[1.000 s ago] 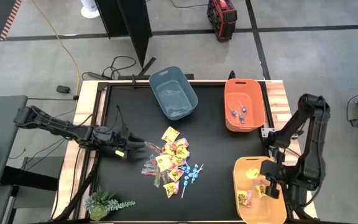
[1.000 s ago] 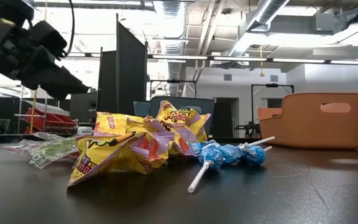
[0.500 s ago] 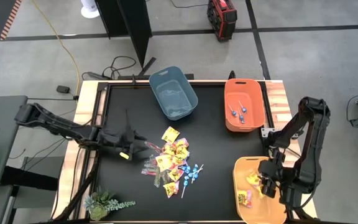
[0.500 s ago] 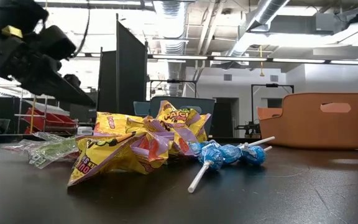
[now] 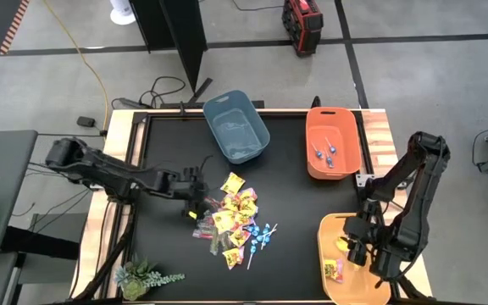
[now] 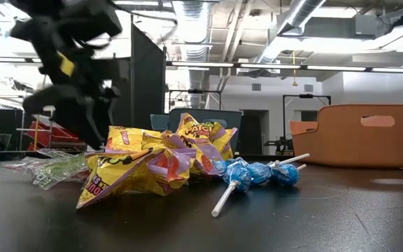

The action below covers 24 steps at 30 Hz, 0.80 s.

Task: Sort candy
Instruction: Put the transparent candy into the blue bin

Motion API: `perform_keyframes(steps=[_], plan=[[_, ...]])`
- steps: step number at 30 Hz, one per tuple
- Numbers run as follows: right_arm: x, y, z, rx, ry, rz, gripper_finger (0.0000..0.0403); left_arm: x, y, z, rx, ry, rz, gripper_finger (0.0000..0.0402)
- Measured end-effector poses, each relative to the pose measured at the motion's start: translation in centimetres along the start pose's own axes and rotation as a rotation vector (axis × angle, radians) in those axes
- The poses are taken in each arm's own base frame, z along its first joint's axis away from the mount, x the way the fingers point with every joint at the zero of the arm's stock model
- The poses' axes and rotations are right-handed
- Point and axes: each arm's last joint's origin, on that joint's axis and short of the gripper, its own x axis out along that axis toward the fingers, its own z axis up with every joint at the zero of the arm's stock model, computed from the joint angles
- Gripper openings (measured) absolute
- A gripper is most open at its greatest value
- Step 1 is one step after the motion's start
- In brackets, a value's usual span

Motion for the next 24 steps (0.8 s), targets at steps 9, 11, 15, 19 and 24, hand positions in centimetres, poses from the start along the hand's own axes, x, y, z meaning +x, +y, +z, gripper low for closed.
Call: perform_keyframes(steps=[9, 11, 15, 19, 24], plan=[[0.6, 0.3, 1.3, -0.031, -0.076, 0.013, 0.0264, 3.5, 0.9, 1.0, -0.010, 0.101, -0.101, 0.0219], [0.6, 0.4, 1.5, -0.035, -0.087, 0.013, 0.0264, 4.1, 1.0, 0.9, -0.020, 0.115, -0.117, 0.0219], [0.7, 0.4, 1.6, -0.035, -0.092, 0.015, 0.0264, 4.6, 1.2, 0.8, -0.035, 0.122, -0.149, 0.0213], [0.7, 0.4, 1.6, -0.033, -0.097, 0.016, 0.0264, 4.7, 1.1, 0.7, -0.038, 0.128, -0.172, 0.0169], [0.7, 0.4, 1.7, -0.032, -0.127, 0.013, 0.0264, 4.7, 1.0, 0.5, -0.041, 0.145, -0.192, 0.0057]])
